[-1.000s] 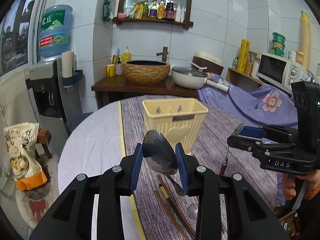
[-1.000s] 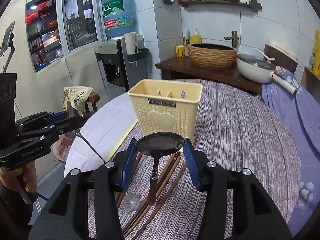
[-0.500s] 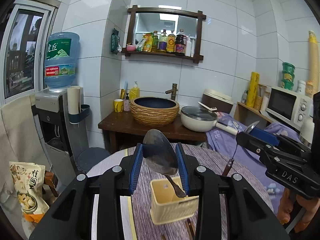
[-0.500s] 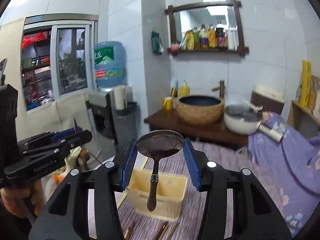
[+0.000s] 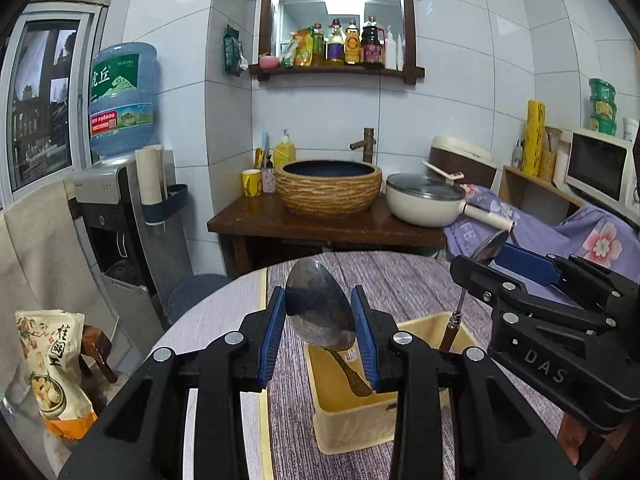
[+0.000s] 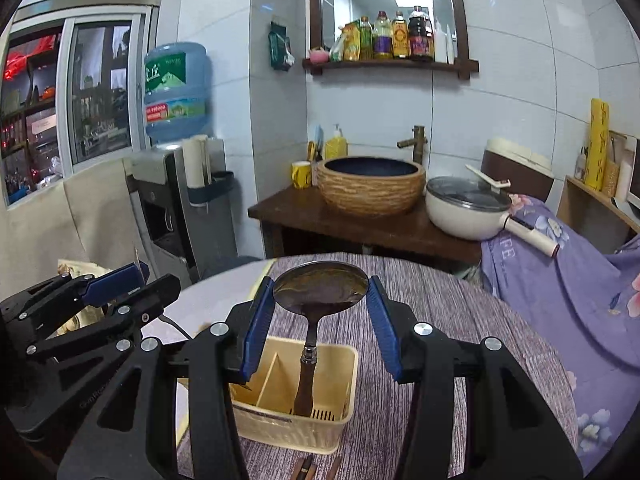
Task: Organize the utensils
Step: 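Lower the spoon into the holder and open the right tool, then withdraw the right tool from the holder back over the chopsticks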
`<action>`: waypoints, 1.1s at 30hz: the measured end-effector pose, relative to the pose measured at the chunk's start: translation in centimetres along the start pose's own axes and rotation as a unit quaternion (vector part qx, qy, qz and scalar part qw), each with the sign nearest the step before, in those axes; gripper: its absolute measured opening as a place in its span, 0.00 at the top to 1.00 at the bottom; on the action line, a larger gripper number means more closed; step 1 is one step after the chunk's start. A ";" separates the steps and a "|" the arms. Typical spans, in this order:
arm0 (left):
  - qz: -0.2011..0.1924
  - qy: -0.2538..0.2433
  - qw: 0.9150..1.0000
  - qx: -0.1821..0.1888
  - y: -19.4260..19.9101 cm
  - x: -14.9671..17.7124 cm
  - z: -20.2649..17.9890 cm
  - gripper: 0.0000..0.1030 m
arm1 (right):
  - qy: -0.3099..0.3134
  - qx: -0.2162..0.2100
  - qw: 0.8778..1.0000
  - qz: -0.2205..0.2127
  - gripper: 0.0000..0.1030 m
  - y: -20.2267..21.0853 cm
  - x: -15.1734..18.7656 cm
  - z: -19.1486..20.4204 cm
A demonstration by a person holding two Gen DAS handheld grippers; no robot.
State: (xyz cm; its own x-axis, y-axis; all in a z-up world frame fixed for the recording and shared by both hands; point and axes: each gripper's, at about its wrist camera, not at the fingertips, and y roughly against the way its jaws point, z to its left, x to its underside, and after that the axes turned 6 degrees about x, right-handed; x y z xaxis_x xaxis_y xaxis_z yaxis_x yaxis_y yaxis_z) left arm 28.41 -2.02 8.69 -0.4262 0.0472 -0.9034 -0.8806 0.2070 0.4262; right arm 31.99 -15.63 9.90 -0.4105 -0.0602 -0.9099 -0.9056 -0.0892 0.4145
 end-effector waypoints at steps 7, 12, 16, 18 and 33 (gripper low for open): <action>0.023 -0.003 1.000 -0.002 -1.3 1.9 0.5 0.68 | 0.002 -0.002 1.000 0.025 0.54 -1.4 2.5 0.0; 0.026 -0.012 1.000 -0.002 -1.5 2.7 0.6 0.69 | 0.006 -0.001 0.999 0.035 0.54 -2.0 3.6 0.2; 0.029 -0.029 0.999 -0.007 -1.7 3.0 0.2 0.71 | 0.014 0.003 0.999 0.033 0.54 -2.1 4.1 0.4; 0.032 -0.029 0.999 -0.007 -1.8 3.1 0.3 0.71 | 0.012 0.003 0.999 0.033 0.54 -2.1 4.1 0.4; -0.007 -0.039 0.999 -0.015 1.3 3.8 0.5 0.31 | -0.005 0.007 1.000 0.004 0.30 0.5 4.0 -0.9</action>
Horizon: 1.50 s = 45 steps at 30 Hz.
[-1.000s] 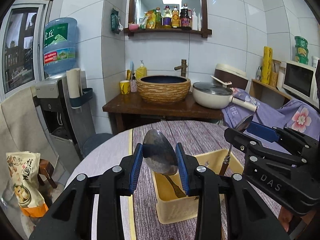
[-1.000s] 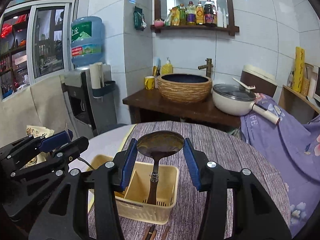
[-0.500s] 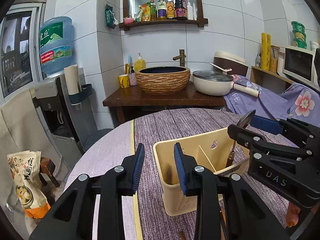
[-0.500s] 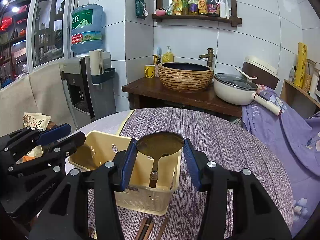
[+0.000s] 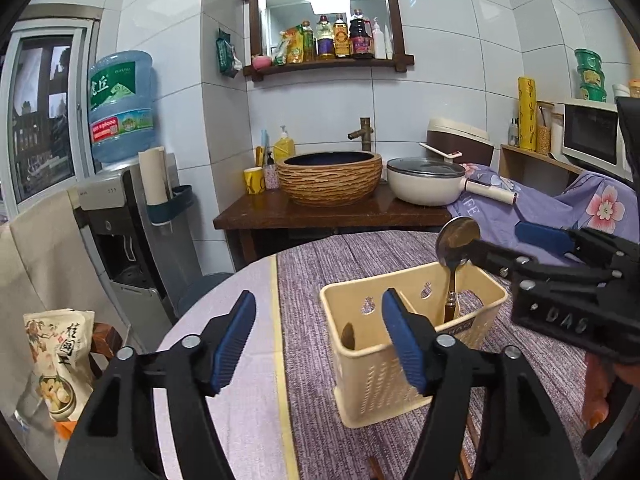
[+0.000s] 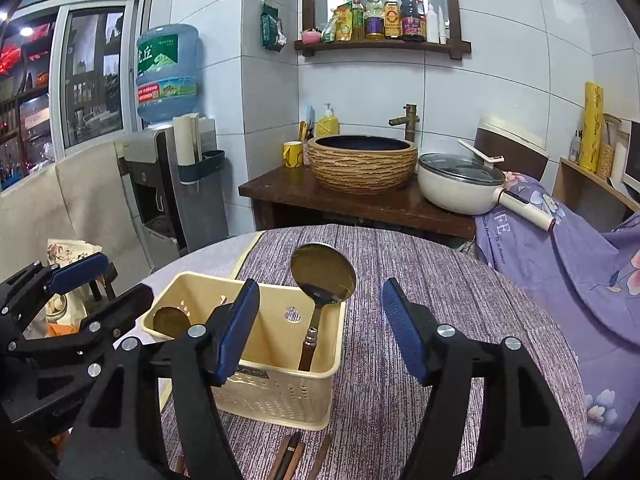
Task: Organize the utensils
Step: 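Withdraw the right tool from the holder back over the chopsticks, then lower the right tool onto a wooden chopstick and close on it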
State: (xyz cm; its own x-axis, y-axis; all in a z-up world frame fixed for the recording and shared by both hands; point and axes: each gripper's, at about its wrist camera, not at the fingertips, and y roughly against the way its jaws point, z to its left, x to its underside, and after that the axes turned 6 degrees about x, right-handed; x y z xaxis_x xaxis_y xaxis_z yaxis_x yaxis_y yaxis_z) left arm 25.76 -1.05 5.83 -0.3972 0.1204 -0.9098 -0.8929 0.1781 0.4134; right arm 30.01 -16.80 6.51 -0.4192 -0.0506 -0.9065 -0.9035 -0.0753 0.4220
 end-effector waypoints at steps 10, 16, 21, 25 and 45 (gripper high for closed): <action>0.000 0.008 1.000 -0.009 4.4 2.9 0.3 0.06 | 0.034 0.018 0.998 -0.040 0.17 6.5 2.6 -0.1; 0.059 0.010 0.998 -0.018 4.4 6.6 -0.3 0.06 | 0.028 0.009 1.000 0.002 0.15 8.4 6.4 -0.3; 0.093 0.020 0.995 -0.021 4.1 9.2 -0.5 0.06 | 0.033 0.019 0.997 0.061 0.15 7.6 9.7 -0.4; 0.106 0.019 0.994 -0.015 4.1 10.7 -1.2 0.06 | 0.016 0.014 0.994 0.109 0.16 6.4 12.0 -0.8; 0.196 0.066 0.978 0.039 2.7 16.3 -1.8 0.51 | 0.012 -0.001 0.980 0.199 0.42 4.3 18.0 1.2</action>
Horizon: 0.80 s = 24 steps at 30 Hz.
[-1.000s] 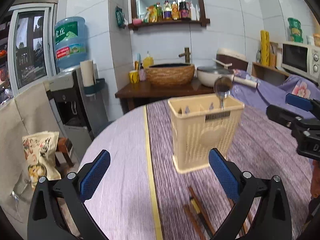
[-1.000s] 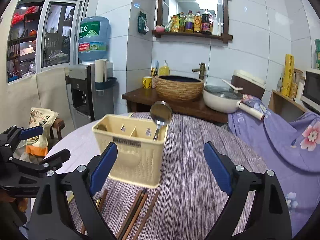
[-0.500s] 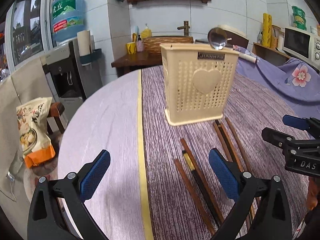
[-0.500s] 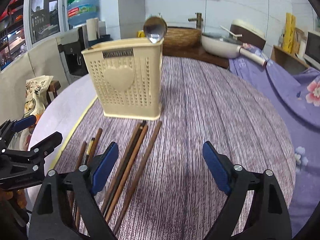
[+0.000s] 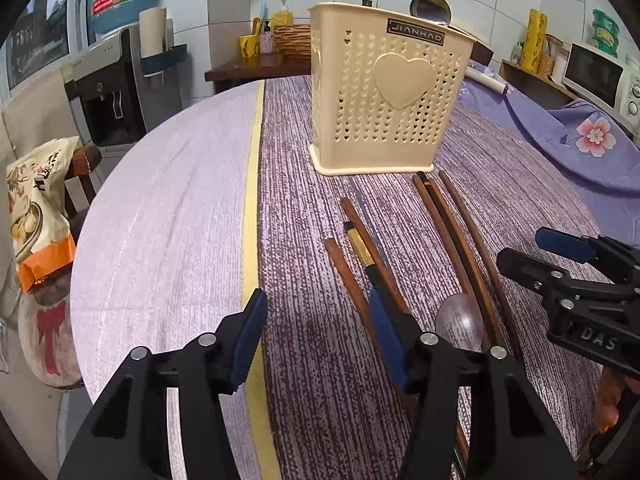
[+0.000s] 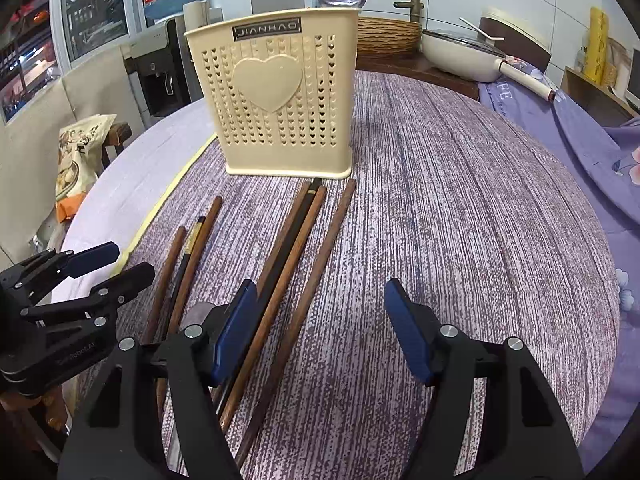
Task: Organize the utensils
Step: 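Lower the right tool onto a wooden chopstick and close on it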
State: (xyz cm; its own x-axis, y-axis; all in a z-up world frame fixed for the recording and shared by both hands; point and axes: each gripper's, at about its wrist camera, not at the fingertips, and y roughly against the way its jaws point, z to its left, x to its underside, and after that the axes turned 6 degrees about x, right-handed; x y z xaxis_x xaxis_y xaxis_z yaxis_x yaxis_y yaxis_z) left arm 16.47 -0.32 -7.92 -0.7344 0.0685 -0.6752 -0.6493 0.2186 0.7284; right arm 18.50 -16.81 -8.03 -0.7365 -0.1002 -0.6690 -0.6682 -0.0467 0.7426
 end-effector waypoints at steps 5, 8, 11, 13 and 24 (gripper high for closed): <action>0.002 -0.004 1.000 0.004 -0.1 0.1 -0.4 0.51 | -0.022 -0.004 1.000 0.021 0.47 -0.9 0.0 -0.9; 0.006 -0.005 1.000 0.005 -0.4 0.0 -0.5 0.53 | -0.020 -0.002 0.999 0.027 0.50 -1.1 -0.1 -0.9; 0.012 -0.009 1.000 0.003 -0.7 -0.1 -0.6 0.56 | -0.021 -0.002 0.999 0.037 0.55 -1.7 -0.2 -0.8; 0.016 -0.009 1.000 0.002 -1.0 -0.1 -0.8 0.57 | -0.026 -0.006 0.999 0.045 0.57 -2.2 -0.5 -0.8; 0.027 -0.005 1.000 0.001 -1.7 -0.4 -0.8 0.63 | -0.039 0.010 0.998 0.058 0.69 -4.5 -3.1 -0.3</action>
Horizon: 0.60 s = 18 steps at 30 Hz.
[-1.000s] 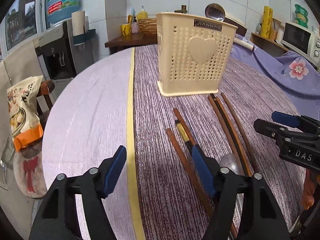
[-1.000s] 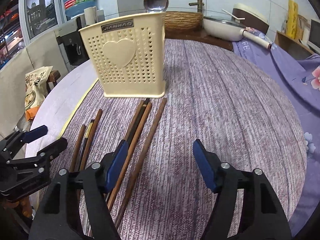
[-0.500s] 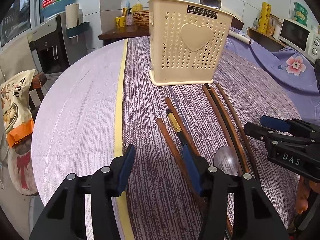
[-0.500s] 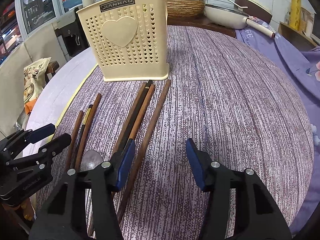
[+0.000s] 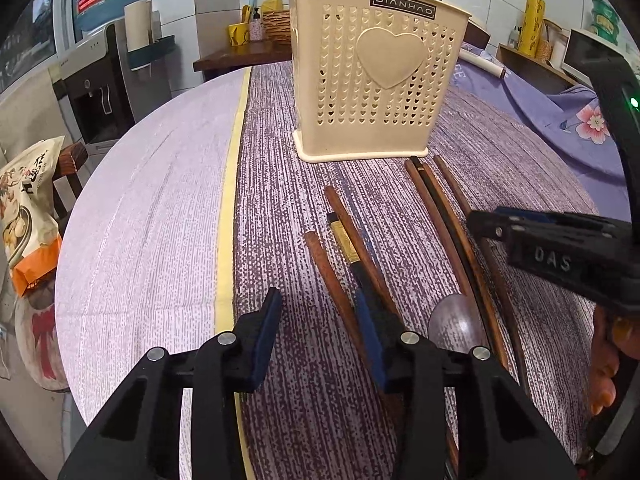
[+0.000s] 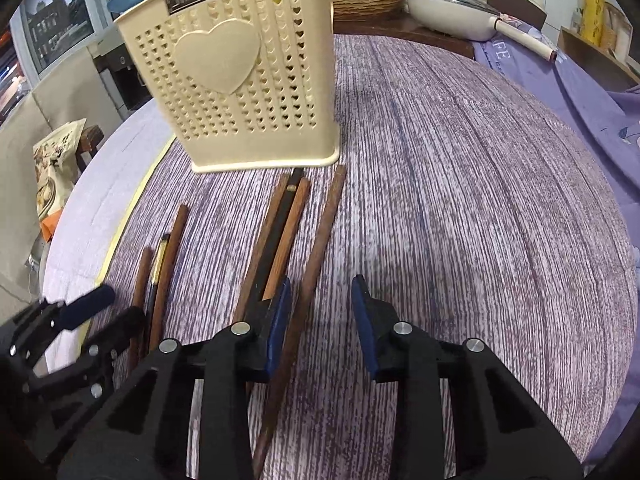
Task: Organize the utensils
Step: 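Lower the right tool onto a wooden chopstick and close on it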
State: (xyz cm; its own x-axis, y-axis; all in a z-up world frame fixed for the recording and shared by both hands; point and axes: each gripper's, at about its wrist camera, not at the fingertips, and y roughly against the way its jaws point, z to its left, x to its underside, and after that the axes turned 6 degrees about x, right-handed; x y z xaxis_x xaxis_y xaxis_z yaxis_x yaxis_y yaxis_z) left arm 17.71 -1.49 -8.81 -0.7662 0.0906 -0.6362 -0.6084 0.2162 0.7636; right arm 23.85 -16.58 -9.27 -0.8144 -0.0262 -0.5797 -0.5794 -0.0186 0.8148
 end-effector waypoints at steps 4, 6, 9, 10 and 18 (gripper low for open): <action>0.002 0.009 1.000 0.000 -0.3 -0.6 0.4 0.65 | -0.010 0.009 1.000 0.003 0.70 -1.2 -1.3 0.2; 0.003 0.015 1.000 -0.002 -0.6 -1.0 0.6 0.66 | -0.014 0.013 1.000 0.002 0.70 -1.6 -1.7 0.4; 0.003 0.026 1.000 -0.007 -1.0 -1.5 0.8 0.70 | -0.020 0.018 1.000 -0.002 0.70 -2.0 -2.2 0.4; 0.003 0.030 0.999 -0.011 -1.1 -1.7 0.8 0.70 | -0.021 0.020 1.000 -0.002 0.71 -2.1 -2.3 0.5; -0.005 0.056 0.997 -0.051 -1.2 -1.5 -0.1 0.71 | -0.010 0.047 0.999 -0.014 0.71 -2.1 -2.5 1.0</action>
State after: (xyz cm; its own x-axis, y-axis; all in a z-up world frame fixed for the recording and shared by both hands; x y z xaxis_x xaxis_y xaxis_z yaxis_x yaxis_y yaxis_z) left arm 19.59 -1.96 -8.79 -0.7746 -0.0220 -0.6321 -0.6300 0.1165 0.7678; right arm 27.04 -15.49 -9.53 -0.7972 -0.0079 -0.6036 -0.6024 0.0742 0.7947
